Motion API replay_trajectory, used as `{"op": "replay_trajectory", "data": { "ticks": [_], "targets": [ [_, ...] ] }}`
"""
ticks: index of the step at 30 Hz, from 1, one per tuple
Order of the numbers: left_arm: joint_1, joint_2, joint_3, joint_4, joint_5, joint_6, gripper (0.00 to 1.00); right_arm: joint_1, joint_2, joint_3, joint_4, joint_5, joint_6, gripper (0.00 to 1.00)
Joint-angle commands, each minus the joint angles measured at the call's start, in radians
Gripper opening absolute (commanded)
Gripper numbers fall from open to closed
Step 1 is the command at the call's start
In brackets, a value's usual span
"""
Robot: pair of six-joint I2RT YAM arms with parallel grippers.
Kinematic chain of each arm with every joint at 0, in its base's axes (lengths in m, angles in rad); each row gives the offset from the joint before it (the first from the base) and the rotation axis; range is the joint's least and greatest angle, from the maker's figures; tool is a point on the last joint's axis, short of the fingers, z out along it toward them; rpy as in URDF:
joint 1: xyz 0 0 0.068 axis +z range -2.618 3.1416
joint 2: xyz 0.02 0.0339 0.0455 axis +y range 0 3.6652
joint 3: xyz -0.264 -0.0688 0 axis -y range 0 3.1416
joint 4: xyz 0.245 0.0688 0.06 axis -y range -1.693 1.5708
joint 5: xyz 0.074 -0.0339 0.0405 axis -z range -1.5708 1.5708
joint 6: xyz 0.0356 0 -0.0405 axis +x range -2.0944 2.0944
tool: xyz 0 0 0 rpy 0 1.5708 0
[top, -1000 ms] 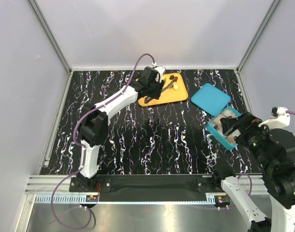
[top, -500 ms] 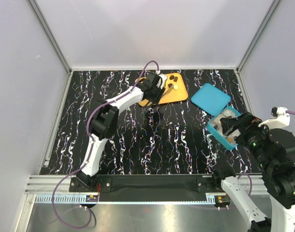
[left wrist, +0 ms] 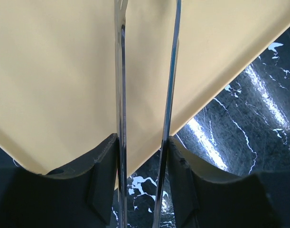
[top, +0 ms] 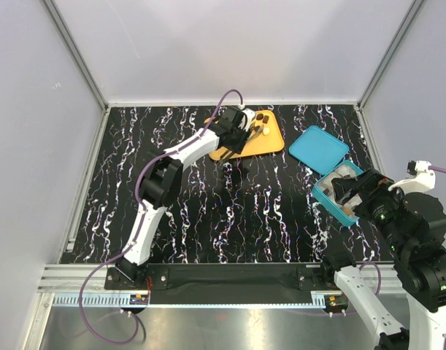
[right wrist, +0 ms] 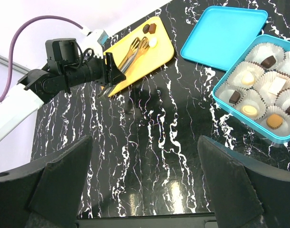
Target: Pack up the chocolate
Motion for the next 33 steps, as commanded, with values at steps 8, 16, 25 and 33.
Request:
{"op": "replay_trajectory", "data": {
  "ticks": [8,16,25,33],
  "targets": [
    [0.001,-0.037,0.02,-0.007,0.002,0.025,0.41,0.004,0.014,-0.033,0.067,0.008,-0.023,1.0],
    [-0.022,-0.098,-0.016,-0.011,-0.047,0.036,0.38,0.003,0.01,-0.035,0.067,0.005,-0.026,1.0],
    [-0.029,-0.153,-0.02,-0.017,-0.061,0.011,0.36,0.004,0.008,-0.024,0.064,-0.001,-0.021,1.0],
    [-0.072,-0.21,-0.016,-0.033,-0.046,0.007,0.35,0.004,0.005,-0.019,0.06,-0.017,-0.007,1.0]
  ]
}}
